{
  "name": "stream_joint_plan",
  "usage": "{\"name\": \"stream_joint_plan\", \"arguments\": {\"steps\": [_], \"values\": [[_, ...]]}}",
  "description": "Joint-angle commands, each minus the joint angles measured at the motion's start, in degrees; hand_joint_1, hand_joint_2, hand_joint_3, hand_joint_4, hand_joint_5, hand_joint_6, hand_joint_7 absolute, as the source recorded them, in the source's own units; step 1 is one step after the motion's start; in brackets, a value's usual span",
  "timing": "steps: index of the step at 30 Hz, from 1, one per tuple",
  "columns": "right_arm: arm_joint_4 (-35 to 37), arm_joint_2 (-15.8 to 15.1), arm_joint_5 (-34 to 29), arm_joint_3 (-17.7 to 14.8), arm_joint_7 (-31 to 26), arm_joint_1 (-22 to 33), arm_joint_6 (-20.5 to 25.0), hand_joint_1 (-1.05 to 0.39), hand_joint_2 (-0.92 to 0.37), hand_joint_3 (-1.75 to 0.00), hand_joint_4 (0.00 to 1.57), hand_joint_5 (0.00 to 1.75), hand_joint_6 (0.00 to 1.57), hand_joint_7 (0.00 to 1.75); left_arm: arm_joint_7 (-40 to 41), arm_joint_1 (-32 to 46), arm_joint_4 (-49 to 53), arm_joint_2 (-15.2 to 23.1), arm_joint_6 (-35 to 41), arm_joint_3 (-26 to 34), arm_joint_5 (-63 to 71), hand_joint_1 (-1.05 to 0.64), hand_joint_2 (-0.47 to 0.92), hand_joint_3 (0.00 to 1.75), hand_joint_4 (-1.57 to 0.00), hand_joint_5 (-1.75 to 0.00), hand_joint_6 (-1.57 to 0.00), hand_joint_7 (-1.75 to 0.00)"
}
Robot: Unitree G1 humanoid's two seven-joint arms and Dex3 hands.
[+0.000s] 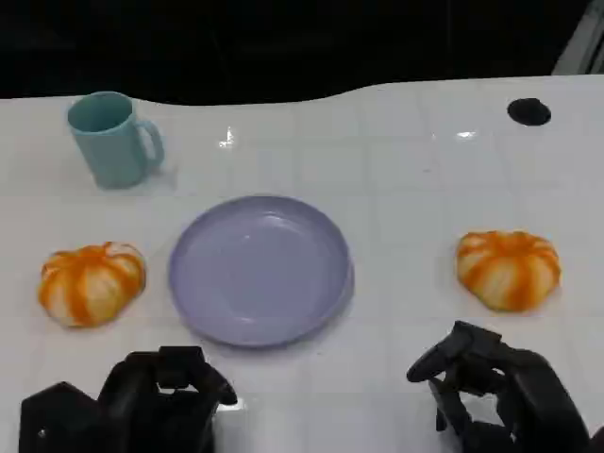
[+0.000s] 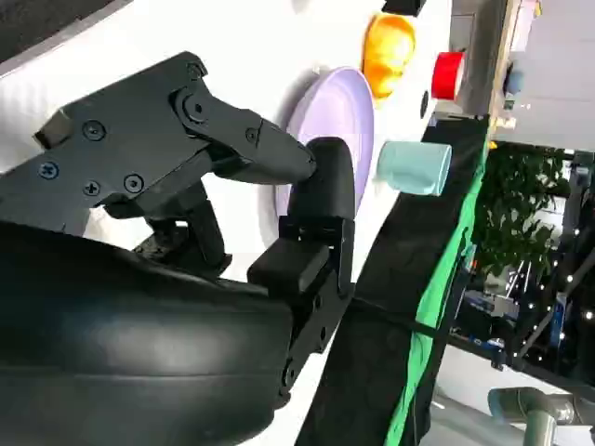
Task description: Grasp the bread from the table and place it into the plate.
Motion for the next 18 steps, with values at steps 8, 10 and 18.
{"name": "stream_joint_plan", "arguments": {"steps": [8,10,18], "values": [[-0.1,-0.3,1.1,-0.8,0.1,0.0,0.4,-0.32,-0.59,-0.94,0.79,1.69,0.79,1.21,0.0,0.0,0.6,0.6,-0.6,0.4,0.0,-1.05,0.51,0.77,-1.57,-1.24,-1.37,-0.84],[0.2,-0.3,0.7,-0.9,-0.1,-0.1,-0.3,-0.32,-0.58,-0.95,0.79,1.69,0.79,1.21,0.0,0.0,0.5,0.5,-0.3,0.5,-0.2,-1.05,0.50,0.77,-1.57,-1.24,-1.38,-0.84],[0.0,-0.4,1.0,-0.9,0.1,-0.1,-0.1,-0.32,-0.58,-0.98,0.79,1.67,0.79,1.21,0.1,0.0,0.5,0.5,-0.3,0.4,0.0,-1.05,0.50,0.79,-1.57,-1.24,-1.38,-0.84]]}}
